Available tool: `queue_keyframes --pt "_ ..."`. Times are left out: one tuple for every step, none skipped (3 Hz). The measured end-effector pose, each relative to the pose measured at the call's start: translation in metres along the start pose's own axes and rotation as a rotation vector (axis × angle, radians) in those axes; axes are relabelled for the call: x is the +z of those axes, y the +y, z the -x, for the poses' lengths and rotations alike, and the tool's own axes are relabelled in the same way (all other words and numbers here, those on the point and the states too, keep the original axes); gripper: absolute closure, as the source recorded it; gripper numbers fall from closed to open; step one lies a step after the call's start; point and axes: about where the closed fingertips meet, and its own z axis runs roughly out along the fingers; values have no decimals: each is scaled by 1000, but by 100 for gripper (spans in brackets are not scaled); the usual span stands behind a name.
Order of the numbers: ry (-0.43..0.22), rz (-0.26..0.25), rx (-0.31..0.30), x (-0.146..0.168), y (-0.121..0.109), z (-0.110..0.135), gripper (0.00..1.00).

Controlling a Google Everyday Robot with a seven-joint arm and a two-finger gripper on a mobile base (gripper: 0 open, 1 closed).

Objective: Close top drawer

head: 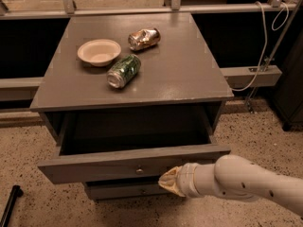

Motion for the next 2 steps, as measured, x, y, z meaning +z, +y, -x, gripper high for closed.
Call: queue_keyframes --pt "1 -12 -11 3 -2 2 100" --pt "-15 -52 -97 21 -13 10 100"
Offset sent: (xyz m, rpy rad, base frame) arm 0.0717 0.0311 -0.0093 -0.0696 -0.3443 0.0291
